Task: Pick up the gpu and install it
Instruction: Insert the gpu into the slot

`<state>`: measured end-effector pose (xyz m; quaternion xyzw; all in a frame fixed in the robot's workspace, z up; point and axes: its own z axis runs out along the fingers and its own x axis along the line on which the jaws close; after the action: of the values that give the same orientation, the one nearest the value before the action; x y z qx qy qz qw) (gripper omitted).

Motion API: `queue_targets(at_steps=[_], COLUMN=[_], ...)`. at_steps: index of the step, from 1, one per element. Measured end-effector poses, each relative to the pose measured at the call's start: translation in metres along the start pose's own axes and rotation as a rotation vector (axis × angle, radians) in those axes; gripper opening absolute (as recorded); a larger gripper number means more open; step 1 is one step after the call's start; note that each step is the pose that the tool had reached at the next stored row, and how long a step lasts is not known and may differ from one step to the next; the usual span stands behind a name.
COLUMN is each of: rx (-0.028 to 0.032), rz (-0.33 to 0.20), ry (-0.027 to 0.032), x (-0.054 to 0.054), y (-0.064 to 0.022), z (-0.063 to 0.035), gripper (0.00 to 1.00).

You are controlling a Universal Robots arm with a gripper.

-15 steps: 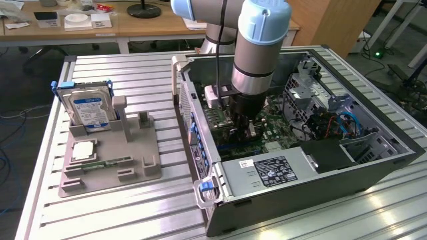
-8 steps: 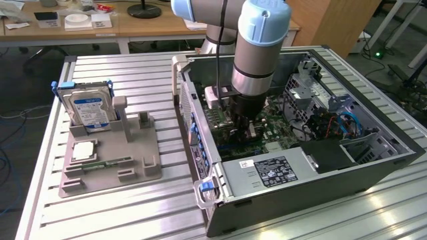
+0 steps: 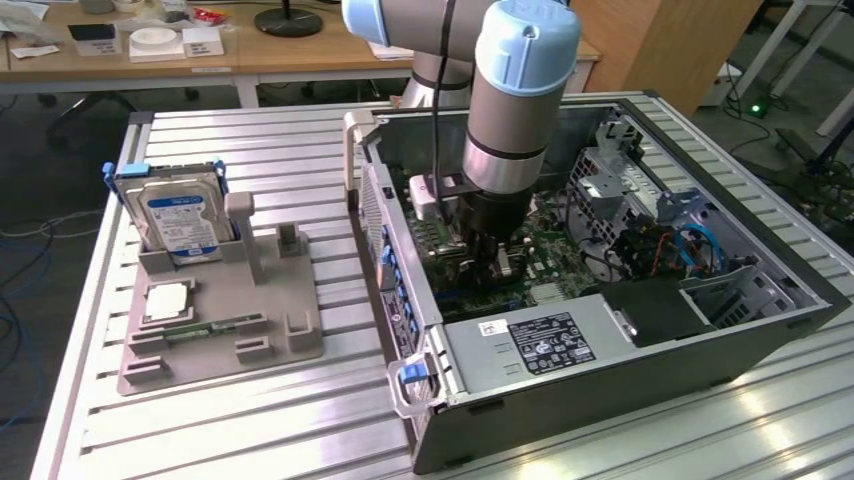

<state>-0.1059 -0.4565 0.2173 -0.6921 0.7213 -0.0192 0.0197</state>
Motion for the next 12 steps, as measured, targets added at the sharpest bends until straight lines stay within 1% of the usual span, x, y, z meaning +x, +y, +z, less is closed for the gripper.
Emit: queue_targets(at_steps=[12], rx=[0.0001], rz=[0.0], ry=[0.0], x=[0.0], y=[0.0], z=[0.0], gripper=[0.28])
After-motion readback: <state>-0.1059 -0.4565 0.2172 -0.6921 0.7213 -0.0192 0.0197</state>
